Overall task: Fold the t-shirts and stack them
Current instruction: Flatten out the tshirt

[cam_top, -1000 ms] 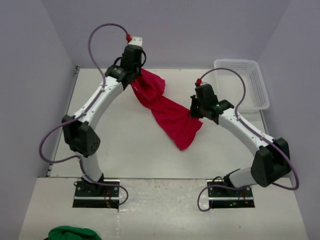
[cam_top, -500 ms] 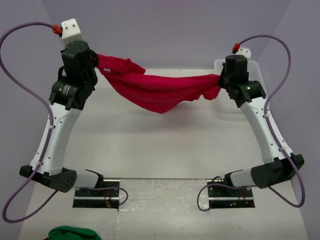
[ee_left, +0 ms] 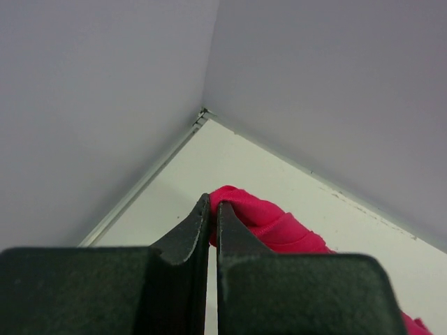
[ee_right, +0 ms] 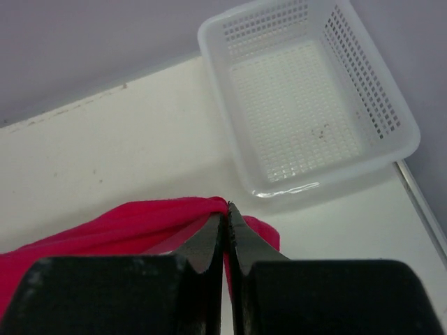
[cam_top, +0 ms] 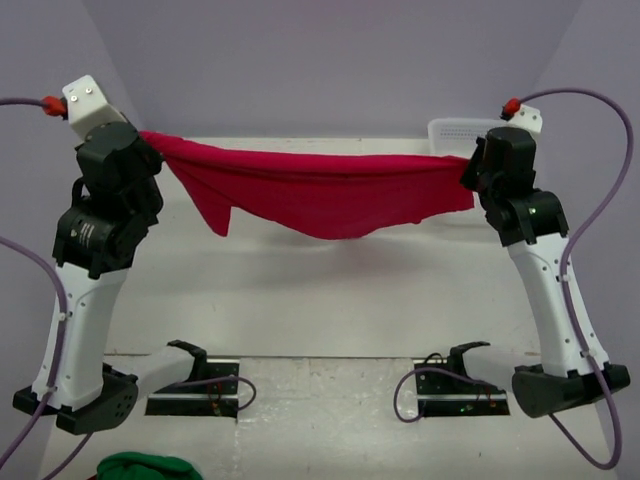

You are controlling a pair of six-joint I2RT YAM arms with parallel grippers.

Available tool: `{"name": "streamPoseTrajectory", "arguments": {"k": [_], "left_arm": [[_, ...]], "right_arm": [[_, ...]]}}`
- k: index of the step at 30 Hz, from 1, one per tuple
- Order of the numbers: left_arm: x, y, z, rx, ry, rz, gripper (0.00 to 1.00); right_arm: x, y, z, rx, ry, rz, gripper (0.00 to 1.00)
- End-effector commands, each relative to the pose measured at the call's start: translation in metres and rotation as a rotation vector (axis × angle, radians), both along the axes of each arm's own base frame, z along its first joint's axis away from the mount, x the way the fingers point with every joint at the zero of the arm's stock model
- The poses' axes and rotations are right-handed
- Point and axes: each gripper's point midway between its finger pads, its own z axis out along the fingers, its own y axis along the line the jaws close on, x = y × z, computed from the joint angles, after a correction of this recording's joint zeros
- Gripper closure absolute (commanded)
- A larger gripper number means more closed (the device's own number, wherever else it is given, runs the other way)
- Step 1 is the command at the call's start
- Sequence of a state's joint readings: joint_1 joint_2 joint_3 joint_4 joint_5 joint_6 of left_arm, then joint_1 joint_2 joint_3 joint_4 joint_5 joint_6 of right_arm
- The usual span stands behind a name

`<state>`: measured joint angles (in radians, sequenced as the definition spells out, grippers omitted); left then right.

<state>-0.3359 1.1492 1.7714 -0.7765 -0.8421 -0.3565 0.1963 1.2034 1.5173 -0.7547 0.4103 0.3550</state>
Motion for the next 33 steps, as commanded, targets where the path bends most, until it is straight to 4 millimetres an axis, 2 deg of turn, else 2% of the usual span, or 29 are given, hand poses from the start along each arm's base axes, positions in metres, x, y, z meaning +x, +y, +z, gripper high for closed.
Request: {"name": "streamPoseTrajectory", "arguments": {"k": [1, 4, 9, 10, 13, 14, 16, 17, 18, 19, 20, 21, 22, 24, 25, 26, 27, 28, 30, 31, 33], "left_arm": [[-0.027, 0.013, -0.001, -0.054, -0.029, 0.036, 1.0], [-0.041, 0.012, -0.006, -0.081, -0.034, 0.006, 1.0], [-0.071, 0.029, 0.006, -0.089, -0.093, 0.047, 1.0], [-0.071, 0.029, 0.007, -0.082, -0.095, 0.046, 1.0], [-0.05, 0.017, -0.003, -0.066, -0.038, 0.006, 1.0], [-0.029, 0.003, -0.019, -0.053, 0.028, -0.039, 1.0], [-0.006, -0.011, -0.041, -0.055, 0.095, -0.073, 1.0], [0.014, -0.026, -0.066, -0.047, 0.164, -0.125, 1.0], [0.024, -0.032, -0.078, -0.05, 0.195, -0.139, 1.0], [0.034, -0.039, -0.088, -0.06, 0.212, -0.15, 1.0], [0.051, -0.048, -0.117, -0.05, 0.29, -0.169, 1.0], [0.06, -0.052, -0.131, -0.049, 0.326, -0.169, 1.0], [0.074, -0.058, -0.154, -0.046, 0.386, -0.167, 1.0], [0.088, -0.066, -0.18, -0.036, 0.454, -0.176, 1.0], [0.095, -0.067, -0.19, -0.026, 0.474, -0.172, 1.0], [0.108, -0.07, -0.212, -0.01, 0.534, -0.165, 1.0], [0.112, -0.069, -0.224, -0.002, 0.576, -0.152, 1.0], [0.123, -0.072, -0.247, 0.01, 0.635, -0.141, 1.0], [0.135, -0.077, -0.259, 0.01, 0.654, -0.143, 1.0], [0.144, -0.081, -0.274, 0.009, 0.685, -0.148, 1.0], [0.157, -0.084, -0.29, 0.004, 0.711, -0.146, 1.0]], "right_arm": [[-0.03, -0.006, 0.041, -0.012, -0.124, -0.037, 1.0], [-0.045, -0.001, 0.051, -0.007, -0.138, -0.024, 1.0], [-0.064, -0.005, 0.066, -0.009, -0.184, -0.035, 1.0], [-0.064, -0.004, 0.067, -0.009, -0.187, -0.027, 1.0], [-0.049, 0.003, 0.063, -0.018, -0.156, -0.014, 1.0], [-0.036, 0.008, 0.057, -0.028, -0.137, -0.008, 1.0], [-0.02, 0.014, 0.047, -0.042, -0.104, 0.005, 1.0], [-0.011, 0.017, 0.044, -0.049, -0.096, 0.007, 1.0], [0.006, 0.024, 0.03, -0.064, -0.05, 0.019, 1.0], [0.016, 0.029, 0.024, -0.068, -0.033, 0.032, 1.0], [0.025, 0.033, 0.025, -0.074, -0.029, 0.044, 1.0], [0.043, 0.043, 0.004, -0.084, 0.029, 0.068, 1.0], [0.052, 0.047, 0.003, -0.095, 0.038, 0.086, 1.0], [0.07, 0.055, -0.015, -0.115, 0.088, 0.104, 1.0], [0.086, 0.062, -0.039, -0.137, 0.15, 0.121, 1.0], [0.094, 0.065, -0.041, -0.15, 0.167, 0.133, 1.0], [0.102, 0.068, -0.05, -0.16, 0.193, 0.14, 1.0], [0.115, 0.071, -0.066, -0.18, 0.231, 0.145, 1.0], [0.127, 0.076, -0.079, -0.194, 0.253, 0.159, 1.0], [0.136, 0.079, -0.09, -0.203, 0.276, 0.165, 1.0], [0.146, 0.082, -0.09, -0.203, 0.27, 0.174, 1.0]]}}
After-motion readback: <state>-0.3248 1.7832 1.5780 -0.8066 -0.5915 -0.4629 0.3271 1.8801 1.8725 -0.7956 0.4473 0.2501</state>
